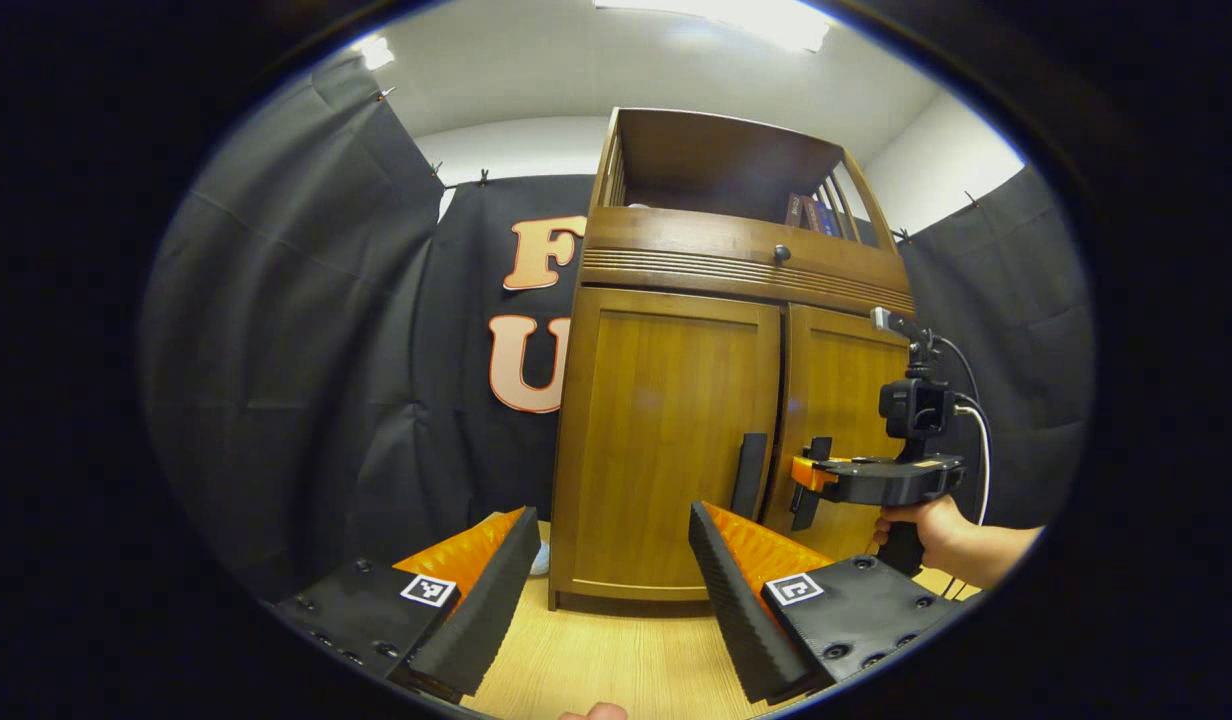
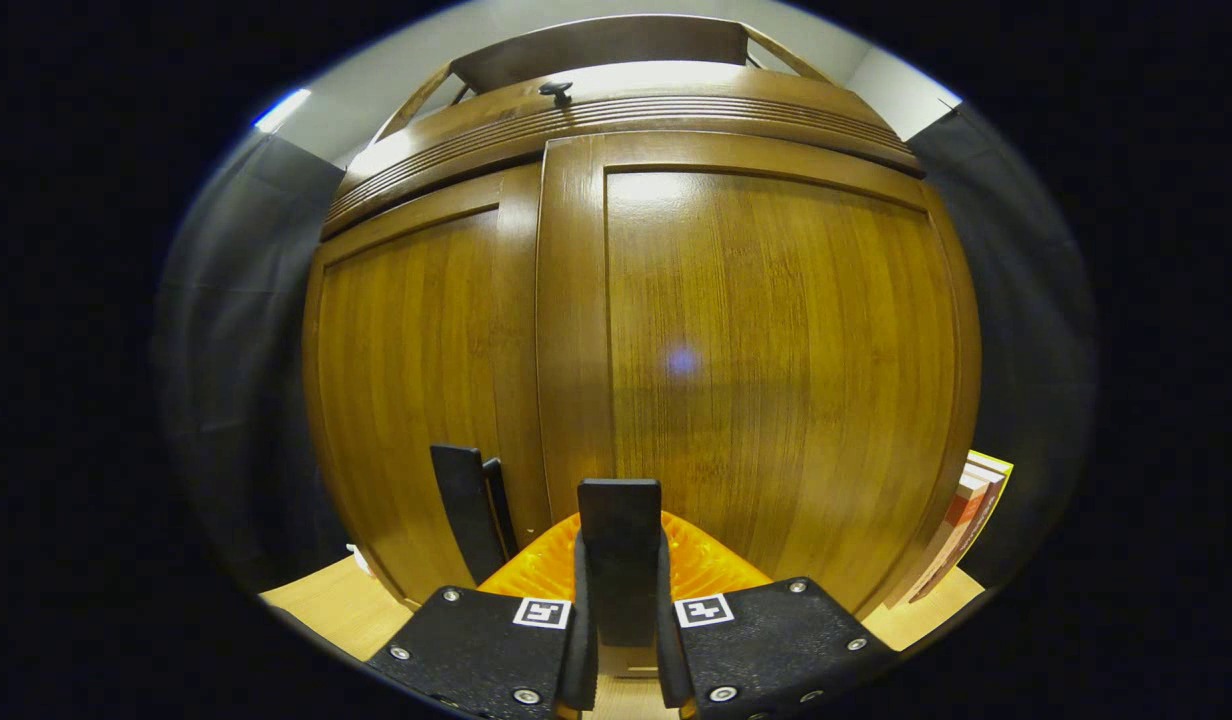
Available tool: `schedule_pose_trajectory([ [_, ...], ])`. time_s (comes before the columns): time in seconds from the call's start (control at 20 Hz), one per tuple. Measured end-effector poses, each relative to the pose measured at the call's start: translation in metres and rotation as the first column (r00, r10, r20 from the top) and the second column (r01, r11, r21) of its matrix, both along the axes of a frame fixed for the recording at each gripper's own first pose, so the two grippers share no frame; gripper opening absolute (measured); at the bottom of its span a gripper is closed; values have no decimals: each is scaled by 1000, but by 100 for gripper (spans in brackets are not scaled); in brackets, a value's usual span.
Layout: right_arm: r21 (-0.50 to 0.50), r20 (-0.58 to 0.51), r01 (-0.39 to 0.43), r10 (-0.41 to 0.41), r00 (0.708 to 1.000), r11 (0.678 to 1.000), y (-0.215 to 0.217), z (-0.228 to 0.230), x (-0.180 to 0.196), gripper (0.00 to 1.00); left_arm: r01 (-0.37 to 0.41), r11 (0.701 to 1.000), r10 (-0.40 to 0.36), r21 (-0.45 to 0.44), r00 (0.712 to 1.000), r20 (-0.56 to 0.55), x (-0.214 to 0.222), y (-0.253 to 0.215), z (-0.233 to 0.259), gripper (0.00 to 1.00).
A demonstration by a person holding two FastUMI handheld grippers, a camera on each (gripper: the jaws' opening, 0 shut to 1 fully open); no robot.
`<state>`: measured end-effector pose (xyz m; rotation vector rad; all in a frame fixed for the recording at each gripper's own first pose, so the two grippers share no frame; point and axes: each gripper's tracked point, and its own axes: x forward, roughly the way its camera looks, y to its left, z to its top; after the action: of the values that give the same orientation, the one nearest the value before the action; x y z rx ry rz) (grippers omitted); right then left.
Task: Open the right door of the double-door shoe cabinet with the right hand, and open the left door with the left hand.
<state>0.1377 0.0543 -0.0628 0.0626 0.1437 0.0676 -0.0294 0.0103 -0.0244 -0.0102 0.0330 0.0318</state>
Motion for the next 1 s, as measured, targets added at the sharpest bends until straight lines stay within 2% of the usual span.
schedule_pose_trajectory([
  [0.2,-4,-14,-25,25,1000,1000,-10,4,-42,24,6,1000,-6,-4,1000,-10,-11,-10,-4,93],
  [0.25,-4,-17,-26,26,1000,1000,-14,4,-53,19,8,1000,-8,-7,1000,-8,-12,-11,-4,93],
  [0.3,-1,-20,-23,23,1000,1000,-19,7,-64,24,10,1000,-10,-12,1000,-7,-14,-13,-5,93],
  [0.45,-5,-25,-15,15,1000,1000,-35,13,-93,24,28,999,-27,-18,1000,1,-12,-23,-2,95],
  [0.5,-4,-28,-10,10,1000,1000,-41,14,-102,19,33,999,-33,-18,999,9,-9,-27,1,96],
  [0.55,-4,-30,-4,4,1000,1000,-47,15,-112,28,38,999,-38,-19,999,15,-7,-31,3,96],
  [0.6,-7,-28,0,0,1000,1000,-54,15,-120,23,44,999,-44,-20,999,19,-5,-36,4,96],
  [0.7,-15,-25,9,-9,1000,1000,-67,18,-134,23,59,998,-59,-13,998,25,0,-47,7,100],
  [0.9,-19,-27,34,-35,999,999,-95,21,-156,23,81,997,-81,1,996,26,8,-70,7,93],
  [0.95,-16,-29,46,-47,998,999,-100,17,-161,28,85,996,-85,0,996,24,9,-76,6,93],
  [1.0,-19,-27,55,-55,998,998,-108,15,-165,23,86,996,-86,0,996,22,10,-82,4,93],
])
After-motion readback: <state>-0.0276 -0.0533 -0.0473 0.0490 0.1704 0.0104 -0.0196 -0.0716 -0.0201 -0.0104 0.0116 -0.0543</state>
